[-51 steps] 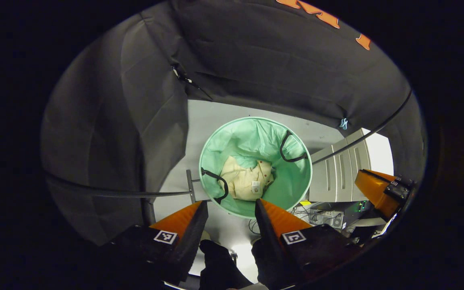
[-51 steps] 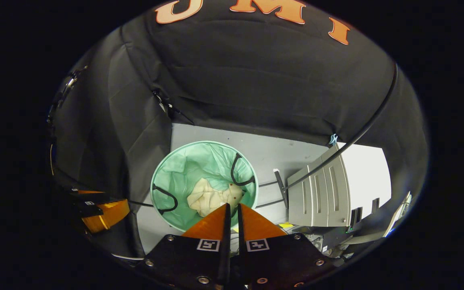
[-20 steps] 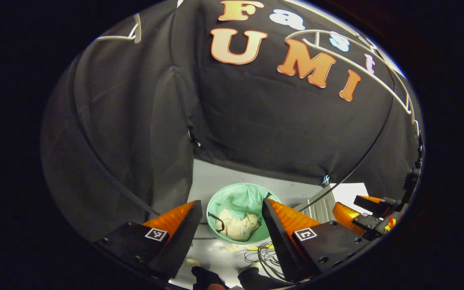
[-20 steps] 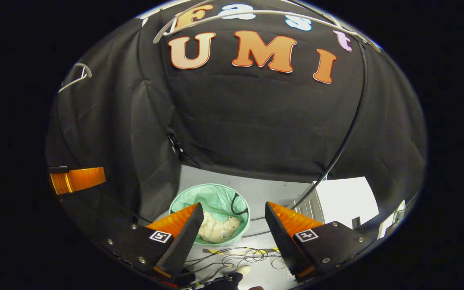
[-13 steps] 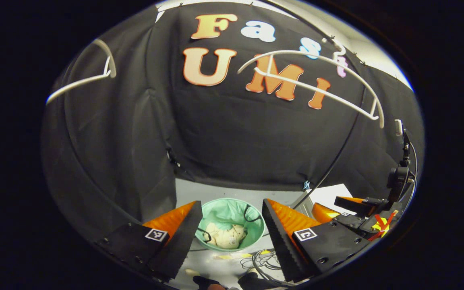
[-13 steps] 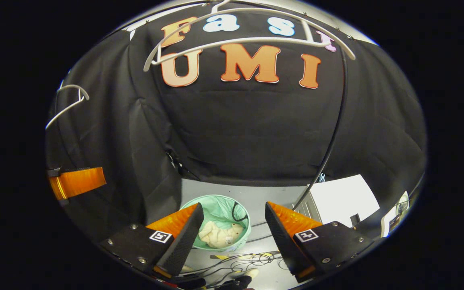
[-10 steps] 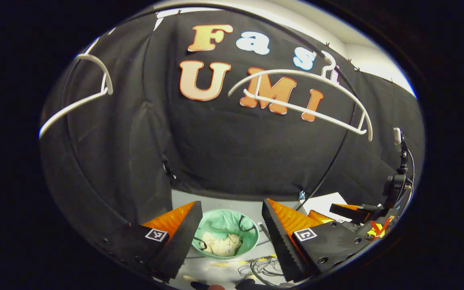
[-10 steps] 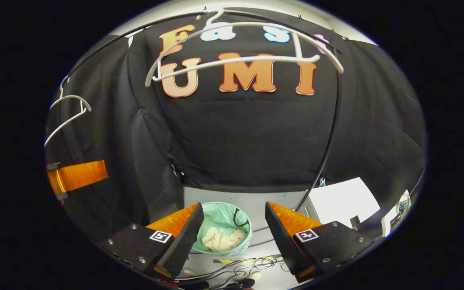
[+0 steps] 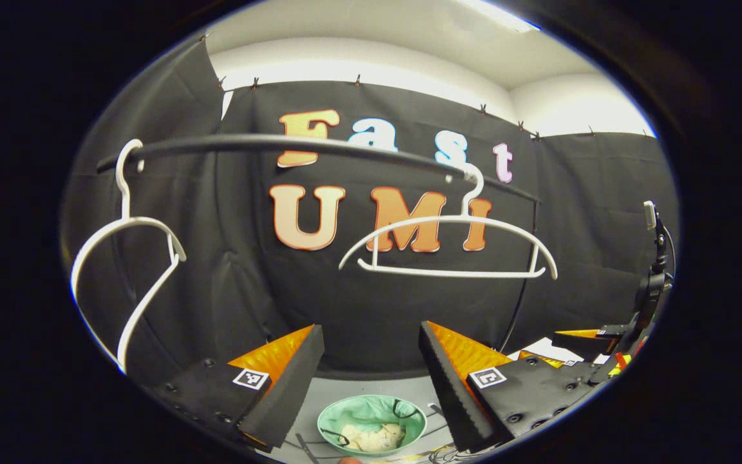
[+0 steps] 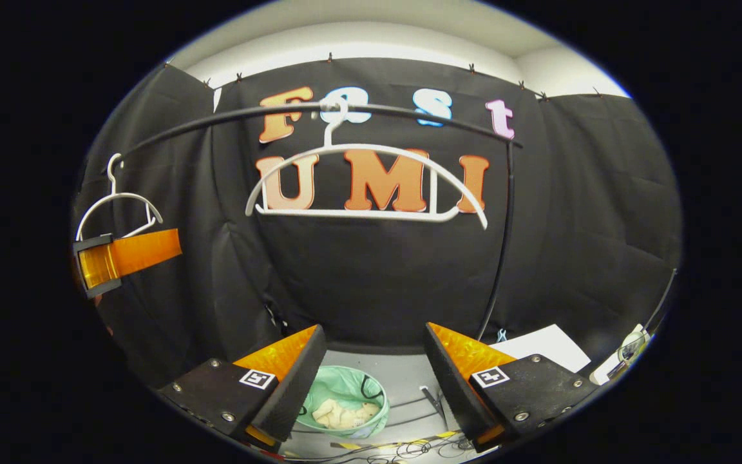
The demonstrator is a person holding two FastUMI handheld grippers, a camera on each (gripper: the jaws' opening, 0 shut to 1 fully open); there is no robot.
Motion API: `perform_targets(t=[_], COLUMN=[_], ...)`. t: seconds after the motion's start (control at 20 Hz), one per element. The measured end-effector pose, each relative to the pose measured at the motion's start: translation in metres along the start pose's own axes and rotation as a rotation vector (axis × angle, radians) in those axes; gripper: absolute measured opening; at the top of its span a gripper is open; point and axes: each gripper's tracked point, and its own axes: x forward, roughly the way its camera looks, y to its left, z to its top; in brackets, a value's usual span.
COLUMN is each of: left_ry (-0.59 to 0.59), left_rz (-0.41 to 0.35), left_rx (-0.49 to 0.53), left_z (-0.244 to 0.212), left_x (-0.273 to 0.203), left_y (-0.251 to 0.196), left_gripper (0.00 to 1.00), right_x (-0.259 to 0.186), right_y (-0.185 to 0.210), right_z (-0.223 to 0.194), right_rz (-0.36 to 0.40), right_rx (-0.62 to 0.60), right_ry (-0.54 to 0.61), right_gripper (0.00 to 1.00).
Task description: Grasp the clothes on the hanger with both hands and then place them into the laundry hamper below.
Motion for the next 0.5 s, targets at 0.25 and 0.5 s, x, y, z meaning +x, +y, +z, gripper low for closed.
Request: perform_targets(t=[0.25, 0.5], left_ry=[-0.151, -0.249], left_rz=[0.032, 0.075], left_rx=[0.026, 0.016], left_z=[0.057, 0.084], left_x=[-0.015, -0.024], left_y=[0.003, 0.014], left_gripper=[0.94, 0.96], right_x=[-0.036, -0.053], right_y=[-0.009, -0.017], right_z=[0.044, 0.067], right_rz=[0.000, -0.007], right_rx=[0.005, 0.001], right_ry=[-0.099, -0.168], right_gripper=[0.98, 0.98])
